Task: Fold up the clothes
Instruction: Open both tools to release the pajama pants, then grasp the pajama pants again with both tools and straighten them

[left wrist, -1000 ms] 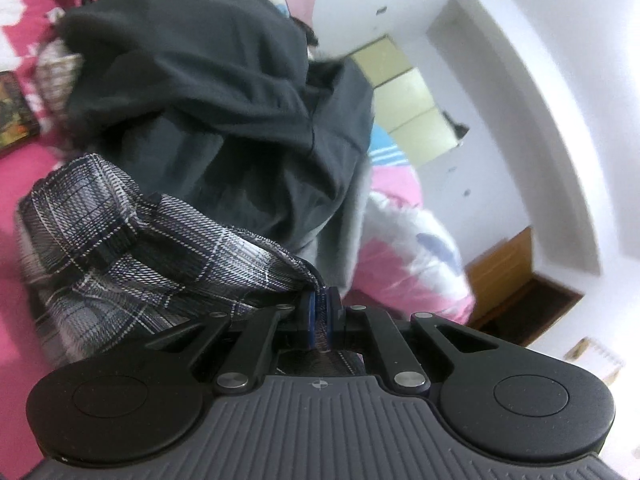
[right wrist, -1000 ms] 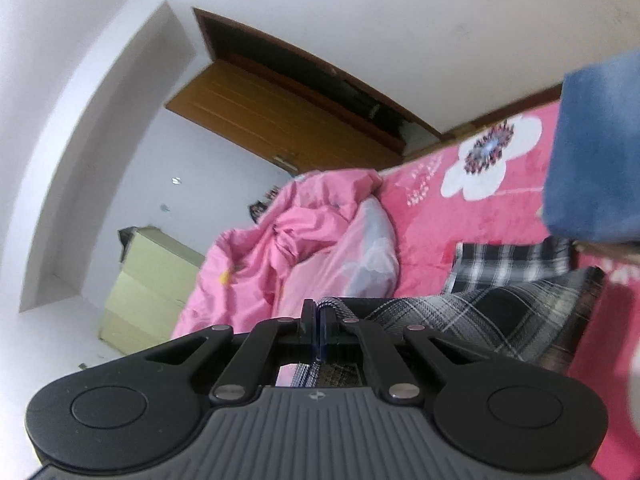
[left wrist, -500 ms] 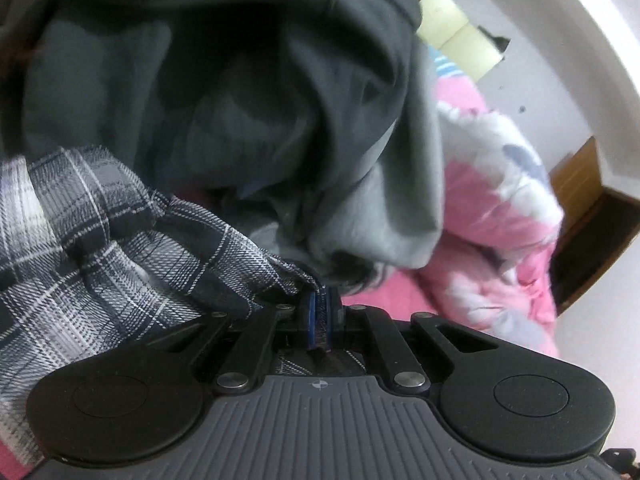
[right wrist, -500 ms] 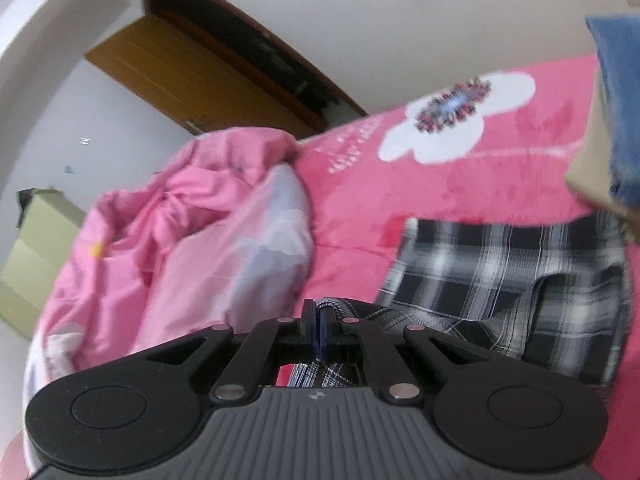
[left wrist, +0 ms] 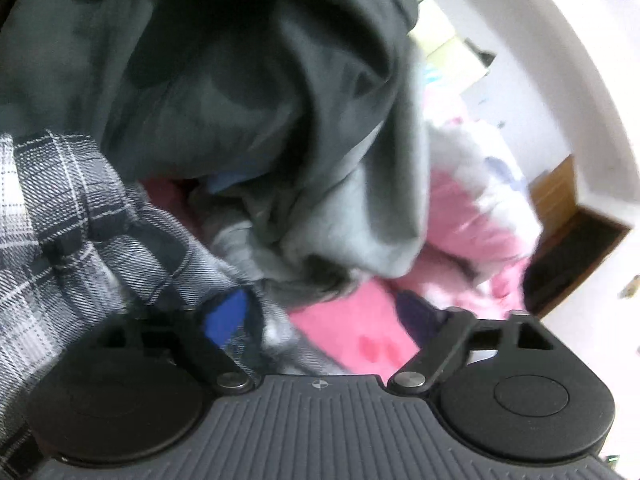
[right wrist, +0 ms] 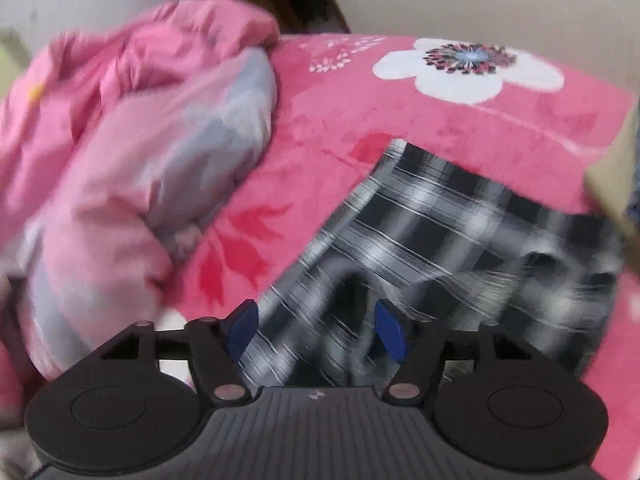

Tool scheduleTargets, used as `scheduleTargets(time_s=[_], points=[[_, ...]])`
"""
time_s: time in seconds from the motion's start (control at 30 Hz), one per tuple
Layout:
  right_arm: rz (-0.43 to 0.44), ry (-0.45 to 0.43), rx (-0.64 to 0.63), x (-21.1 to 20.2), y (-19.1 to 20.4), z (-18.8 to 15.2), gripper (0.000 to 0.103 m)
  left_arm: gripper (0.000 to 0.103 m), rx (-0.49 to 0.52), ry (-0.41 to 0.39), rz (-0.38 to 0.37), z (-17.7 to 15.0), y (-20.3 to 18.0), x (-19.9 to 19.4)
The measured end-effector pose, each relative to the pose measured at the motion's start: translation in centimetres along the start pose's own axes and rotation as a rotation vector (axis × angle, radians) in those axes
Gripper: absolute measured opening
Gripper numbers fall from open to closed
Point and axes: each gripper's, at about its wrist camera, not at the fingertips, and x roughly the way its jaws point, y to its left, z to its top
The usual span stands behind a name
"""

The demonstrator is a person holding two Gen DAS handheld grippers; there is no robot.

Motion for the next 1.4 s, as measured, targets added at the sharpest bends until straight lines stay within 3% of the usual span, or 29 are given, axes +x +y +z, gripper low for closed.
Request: scheduleTargets(time_s=[0.1, 0.2, 0.27, 0.33, 0.47, 0.6, 0.67, 0.8, 0.97, 1.13, 1.27, 1.4], points=[[-0.061, 0.031, -0.095, -1.1, 1.1, -0.7, 0.074, 0.093, -0.018, -0.023, -0.027, 0.1, 0.3, -0.7], [-0.107, 0.001, -0.170, -2.9, 1.8, -1.9, 0.074, 0.098, 0.063, -0.094, -0.024, 0.1, -0.3, -1.9], [-0.106, -0.023, -0.201, -4.4, 2.2, -3.1, 0.074, 0.098, 0.099, -0.109, -0.020, 0.3, -0.7, -2.0], [-0.078, -0.050, -0.221, -6.3, 2.6, -4.6, 0.074, 0.098, 0.072, -0.084, -0.040, 0.7, -0.9, -1.6], [0.104, -0.061, -0.249, -11.3, 3.5, -9.1, 0.074, 0.098, -0.029, -0.085, -0.157, 1.3, -0.4, -2.6], [0.323, -0.003, -0.266, -15.2, 4.7, -14.7, 0.075, 0.101, -0.005, -0.152, -0.278, 1.3, -0.9, -5.4], [0.423, 0.062, -0.240, -16.0, 4.9, -17.6, 0.076, 0.102, 0.044, -0.187, -0.298, 0.8, -1.6, -7.3], [0.566, 0.217, -0.163, -15.5, 5.2, -22.9, 0.077, 0.102, 0.050, -0.155, -0.285, -0.7, -1.4, -11.6], [0.697, 0.383, -0.027, -12.4, 5.1, -28.5, 0.077, 0.103, 0.033, -0.128, -0.141, -3.6, 1.7, -16.9], [0.729, 0.512, 0.052, -9.1, 6.5, -32.5, 0.077, 0.098, -0.071, -0.083, 0.005, -4.0, 4.2, -17.1], [0.678, 0.484, 0.025, -7.4, 8.7, -32.8, 0.075, 0.096, -0.088, -0.076, 0.071, -3.3, 4.6, -15.5], [0.633, 0.427, 0.053, -5.6, 10.5, -33.0, 0.071, 0.079, -0.077, -0.055, 0.144, -2.6, 5.2, -13.2]])
